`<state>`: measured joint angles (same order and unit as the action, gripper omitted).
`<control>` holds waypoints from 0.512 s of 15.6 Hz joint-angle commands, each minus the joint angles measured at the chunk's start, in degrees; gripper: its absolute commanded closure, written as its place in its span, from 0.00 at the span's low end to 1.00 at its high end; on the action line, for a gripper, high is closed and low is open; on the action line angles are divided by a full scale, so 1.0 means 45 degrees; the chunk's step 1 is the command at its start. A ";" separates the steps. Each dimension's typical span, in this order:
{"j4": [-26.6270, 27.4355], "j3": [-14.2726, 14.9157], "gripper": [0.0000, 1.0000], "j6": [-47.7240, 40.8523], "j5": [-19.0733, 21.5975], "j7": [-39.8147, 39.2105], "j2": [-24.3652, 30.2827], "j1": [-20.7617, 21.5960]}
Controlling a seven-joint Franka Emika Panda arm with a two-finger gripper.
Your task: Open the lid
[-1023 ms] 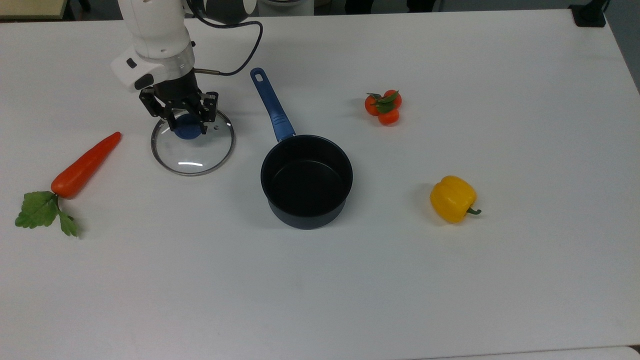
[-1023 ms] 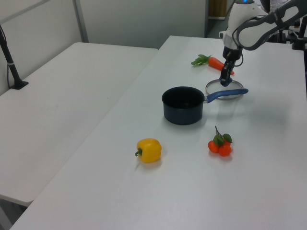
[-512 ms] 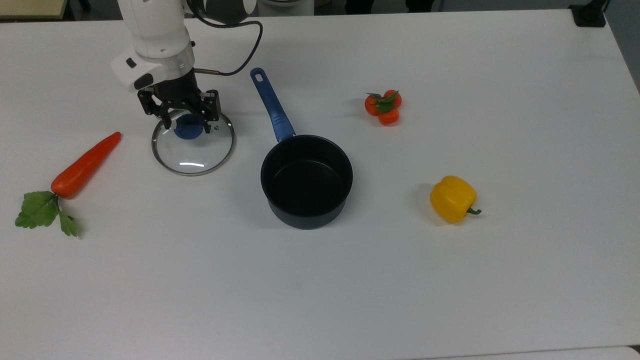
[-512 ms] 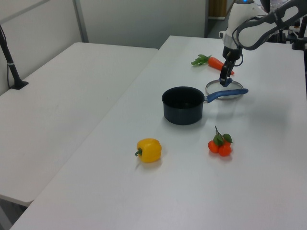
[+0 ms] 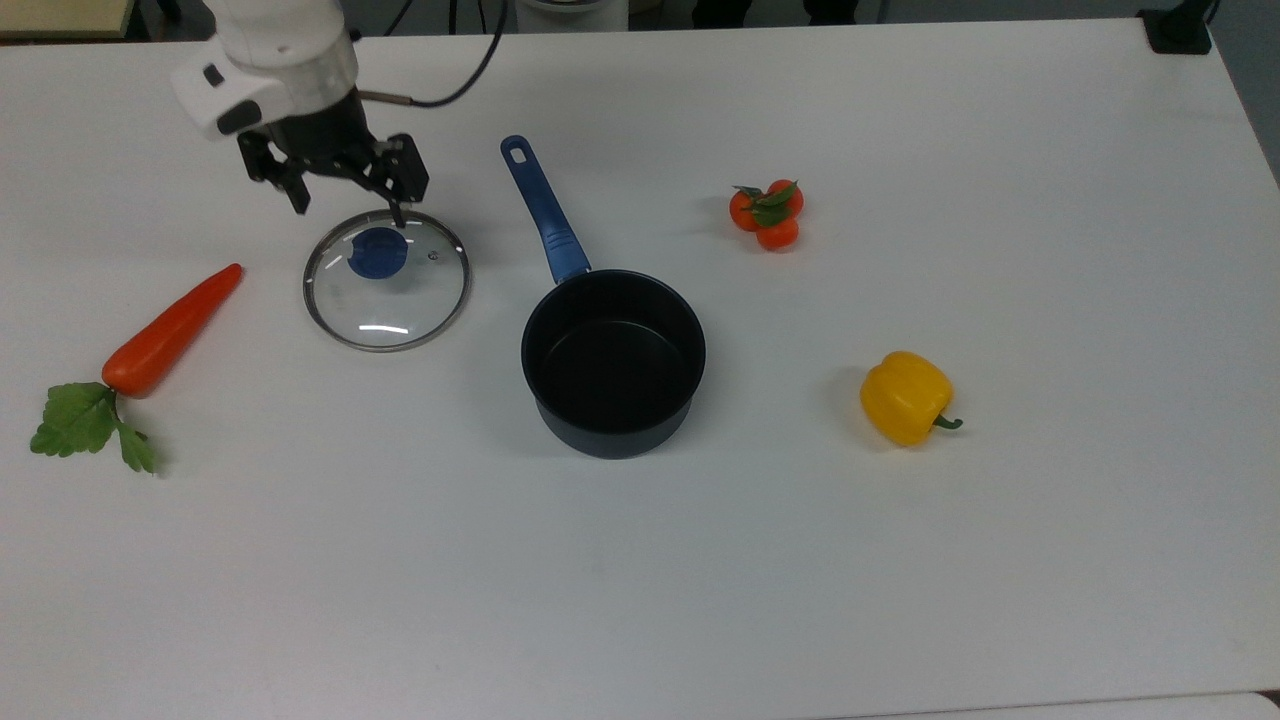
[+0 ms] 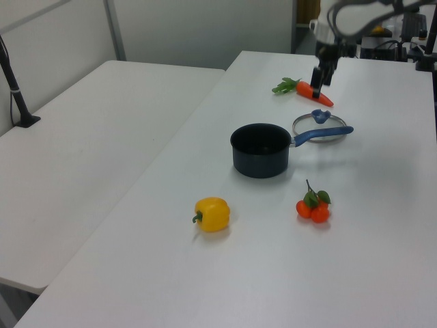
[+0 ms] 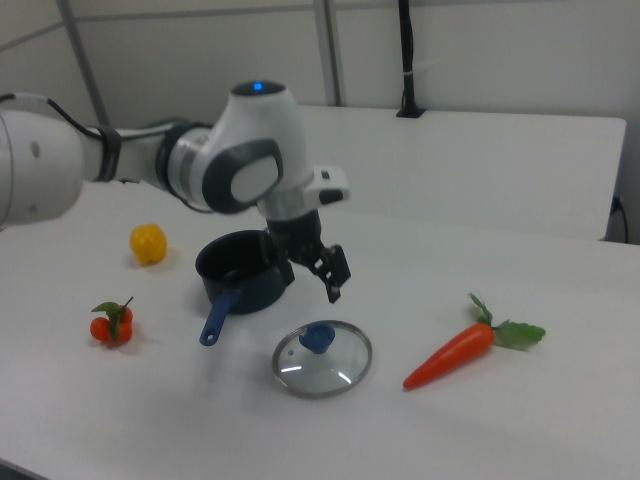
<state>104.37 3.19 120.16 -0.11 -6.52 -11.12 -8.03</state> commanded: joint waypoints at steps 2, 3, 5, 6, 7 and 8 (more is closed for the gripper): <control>-0.1959 0.0014 0.00 -0.3532 -0.0738 0.0843 0.0808 0.0941; -0.2253 0.0033 0.00 -0.4216 -0.0738 0.0863 0.0965 0.1234; -0.2432 0.0131 0.00 -0.4885 -0.0816 0.0941 0.1569 0.2034; -0.2432 0.0150 0.00 -0.5042 -0.0894 0.0941 0.1843 0.2270; -0.2432 0.0151 0.00 -0.5430 -0.0991 0.0980 0.2058 0.2563; -0.2451 0.0170 0.00 -0.5898 -0.1069 0.1038 0.2177 0.2855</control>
<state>92.73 2.96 98.44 -3.24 -3.19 -4.49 0.82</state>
